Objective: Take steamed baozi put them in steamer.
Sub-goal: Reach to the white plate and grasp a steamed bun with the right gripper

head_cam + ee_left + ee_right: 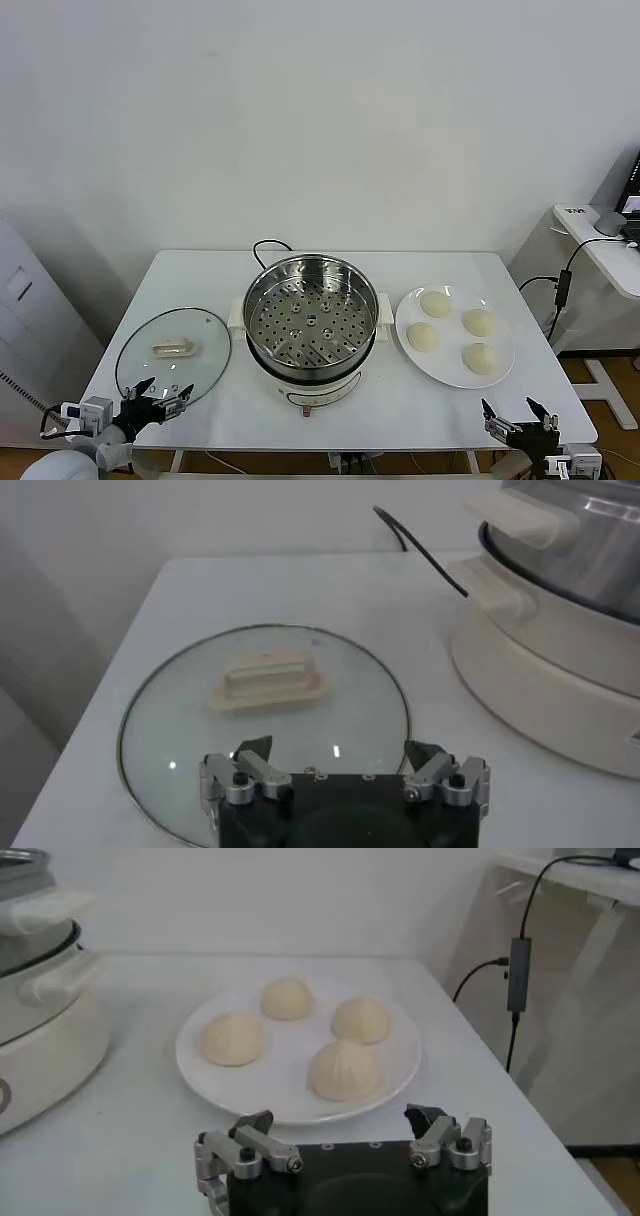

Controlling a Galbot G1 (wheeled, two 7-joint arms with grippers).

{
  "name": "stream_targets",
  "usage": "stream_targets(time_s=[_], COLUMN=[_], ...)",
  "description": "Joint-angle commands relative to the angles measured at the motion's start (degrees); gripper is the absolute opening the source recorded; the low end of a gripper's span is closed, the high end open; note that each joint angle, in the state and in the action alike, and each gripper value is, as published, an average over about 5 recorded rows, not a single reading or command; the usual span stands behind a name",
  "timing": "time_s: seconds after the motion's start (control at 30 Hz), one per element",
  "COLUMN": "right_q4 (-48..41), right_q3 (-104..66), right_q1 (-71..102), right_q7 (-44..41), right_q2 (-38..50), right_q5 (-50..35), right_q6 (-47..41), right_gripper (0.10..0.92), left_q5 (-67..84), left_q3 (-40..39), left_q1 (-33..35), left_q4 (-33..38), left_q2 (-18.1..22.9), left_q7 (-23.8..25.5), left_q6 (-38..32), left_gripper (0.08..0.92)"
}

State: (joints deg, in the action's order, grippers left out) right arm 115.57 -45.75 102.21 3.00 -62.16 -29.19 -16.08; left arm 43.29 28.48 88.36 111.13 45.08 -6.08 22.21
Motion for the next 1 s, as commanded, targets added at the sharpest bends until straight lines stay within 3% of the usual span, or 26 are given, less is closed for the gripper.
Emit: stream_targets(time_s=[0.03, 0.13, 0.3, 0.47, 0.6, 0.73, 1.0], right_q4=[0.0, -0.4, -3.4, -10.1, -16.9, -21.8, -29.9], right_q3=[-0.1, -0.6, -0.7, 1.5, 4.5, 7.6, 21.5], right_q1=[-0.1, -1.4, -7.8, -15.6, -23.0, -30.5, -47.7], right_q7=[-0.7, -2.2, -4.9, -6.0, -8.5, -16.5, -27.1], right_q2=[0.1, 1.1, 5.7, 11.0, 14.6, 17.5, 24.4], right_q5=[1.8, 8.4, 27.3, 46.1, 50.5, 52.5, 50.0], right_q6=[0.3, 1.0, 2.7, 10.5, 13.3, 15.8, 16.3], right_gripper=[0.823, 0.823, 0.823, 0.823, 0.823, 0.823, 0.823], left_q5=[0.0, 0.0, -0.7, -1.2, -1.8, -2.9, -3.8], left_q3=[0.0, 0.0, -0.1, -0.2, -0.3, -0.9, -1.2], left_q1=[0.0, 0.1, -0.3, -0.7, -0.8, -1.6, -2.6], left_q4=[-0.1, -0.1, -0.1, 0.2, 0.1, -0.1, -0.6], left_q2=[0.0, 0.0, 0.1, 0.2, 0.8, 1.7, 2.0], left_q7=[0.0, 0.0, 0.1, 0.0, 0.0, -0.2, -0.5], left_q6=[0.0, 0.0, 0.1, 0.3, 0.6, 1.2, 1.6], left_gripper=[0.823, 0.823, 0.823, 0.823, 0.823, 0.823, 0.823])
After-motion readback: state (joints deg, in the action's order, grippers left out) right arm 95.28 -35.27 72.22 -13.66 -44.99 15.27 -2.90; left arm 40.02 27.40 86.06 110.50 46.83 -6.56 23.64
